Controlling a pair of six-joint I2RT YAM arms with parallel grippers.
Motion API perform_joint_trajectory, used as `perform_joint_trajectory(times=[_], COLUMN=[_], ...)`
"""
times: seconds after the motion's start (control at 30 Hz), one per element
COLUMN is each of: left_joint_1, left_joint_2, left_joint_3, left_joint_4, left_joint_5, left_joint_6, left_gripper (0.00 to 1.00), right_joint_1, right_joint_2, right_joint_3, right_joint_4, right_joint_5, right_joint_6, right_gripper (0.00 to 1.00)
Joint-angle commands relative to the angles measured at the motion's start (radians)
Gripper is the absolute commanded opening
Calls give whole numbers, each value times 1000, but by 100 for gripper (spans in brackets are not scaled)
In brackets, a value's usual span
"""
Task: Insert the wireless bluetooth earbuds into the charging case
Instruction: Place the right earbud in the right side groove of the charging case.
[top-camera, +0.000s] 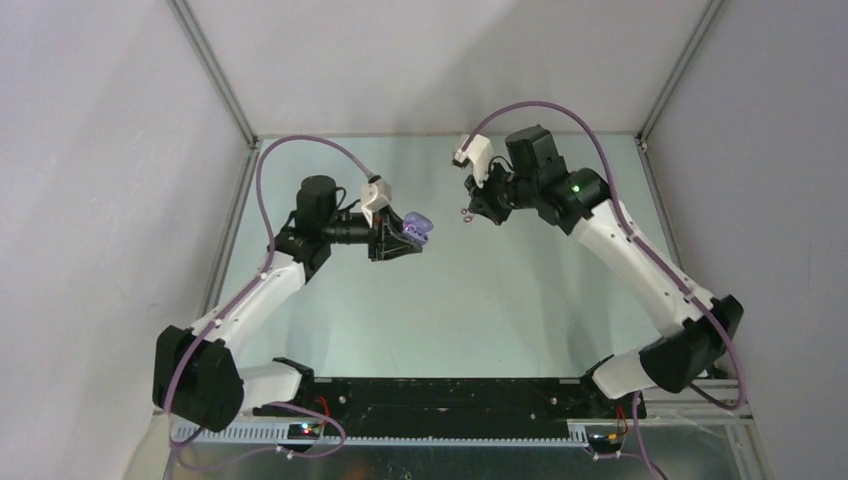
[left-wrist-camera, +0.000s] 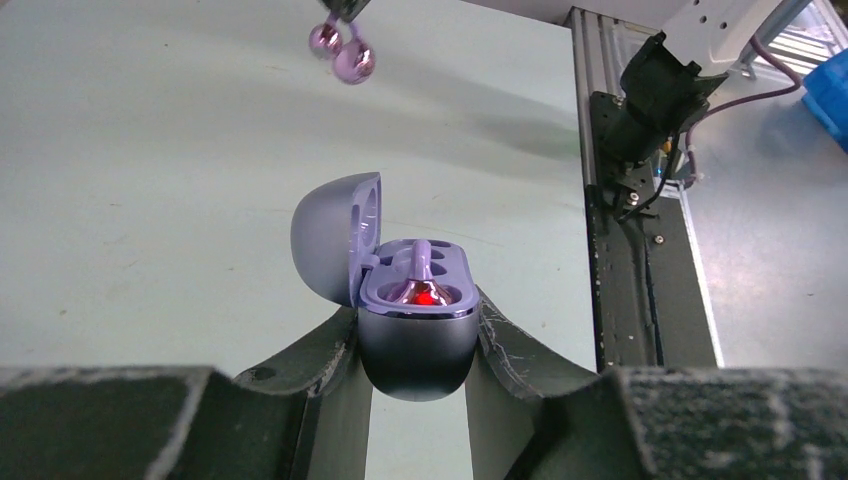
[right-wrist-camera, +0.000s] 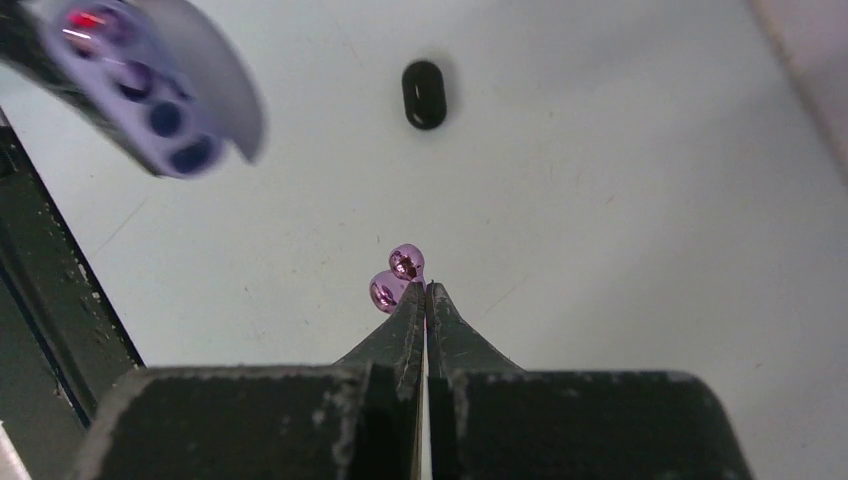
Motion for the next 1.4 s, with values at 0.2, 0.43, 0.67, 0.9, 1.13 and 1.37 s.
perform_joint_trajectory(times=[0.2,0.43,0.67,0.9,1.13,1.37], left_joint_1=[-33,-47,-55,-57,-57,-60], left_joint_2=[43,62,72,65,60,63], left_joint_3=[20,58,81,92,94,94], left_joint_4=[16,-124,-200,-235,-246,-251], left_joint_5=[98,161,191,197,200,204], left_joint_6=[-2,104,155,187,196,203], left_gripper=[0,0,0,0,0,0], right_joint_1=[168,287,351,389,405,418], right_joint_2=[-170,-158,-146,-130,-113,-101], right_joint_3=[-68,-64,-72,-84,-94,-104], right_joint_4=[131,97,72,52,55,69], right_joint_5=[160,178,187,184,199,207], right_joint_6=[-40,-79,-105,-132,-141,-140], right_gripper=[0,0,0,0,0,0])
